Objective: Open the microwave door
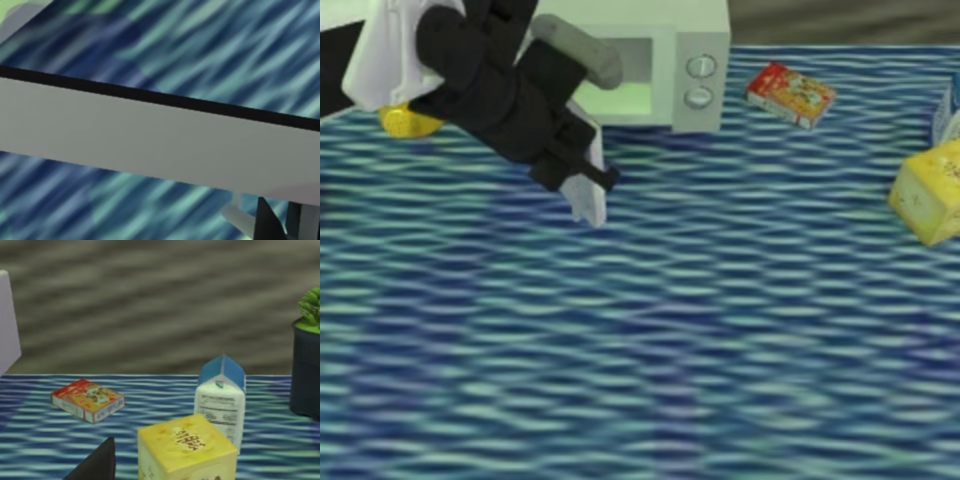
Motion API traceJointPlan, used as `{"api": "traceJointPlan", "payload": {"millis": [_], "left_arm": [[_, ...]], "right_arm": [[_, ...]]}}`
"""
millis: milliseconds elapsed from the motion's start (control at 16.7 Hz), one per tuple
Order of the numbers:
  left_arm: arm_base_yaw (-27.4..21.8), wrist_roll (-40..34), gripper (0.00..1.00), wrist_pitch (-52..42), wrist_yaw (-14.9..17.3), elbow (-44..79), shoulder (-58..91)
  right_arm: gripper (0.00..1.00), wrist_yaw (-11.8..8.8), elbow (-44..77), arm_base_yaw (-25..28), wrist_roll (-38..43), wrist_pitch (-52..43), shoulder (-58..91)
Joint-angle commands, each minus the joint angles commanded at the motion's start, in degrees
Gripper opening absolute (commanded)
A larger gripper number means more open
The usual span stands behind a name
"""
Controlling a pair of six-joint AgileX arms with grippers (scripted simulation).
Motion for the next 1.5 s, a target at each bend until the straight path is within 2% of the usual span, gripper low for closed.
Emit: {"api": "traceJointPlan", "payload": {"millis": [180, 600, 1500], "left_arm": [[0.1, 0.75, 0.0, -0.16, 0.71, -0.3, -0.05], [3.88, 10.02, 0.0, -1.9, 5.24, -2.25, -2.1], [4.01, 10.36, 0.0, -2.0, 5.4, -2.35, -2.15]], "right_arm": [[1.0, 0.0, 0.0, 0.0, 0.0, 0.0, 0.0], [1.0, 0.0, 0.0, 0.0, 0.0, 0.0, 0.0], [1.0, 0.0, 0.0, 0.0, 0.0, 0.0, 0.0]]}}
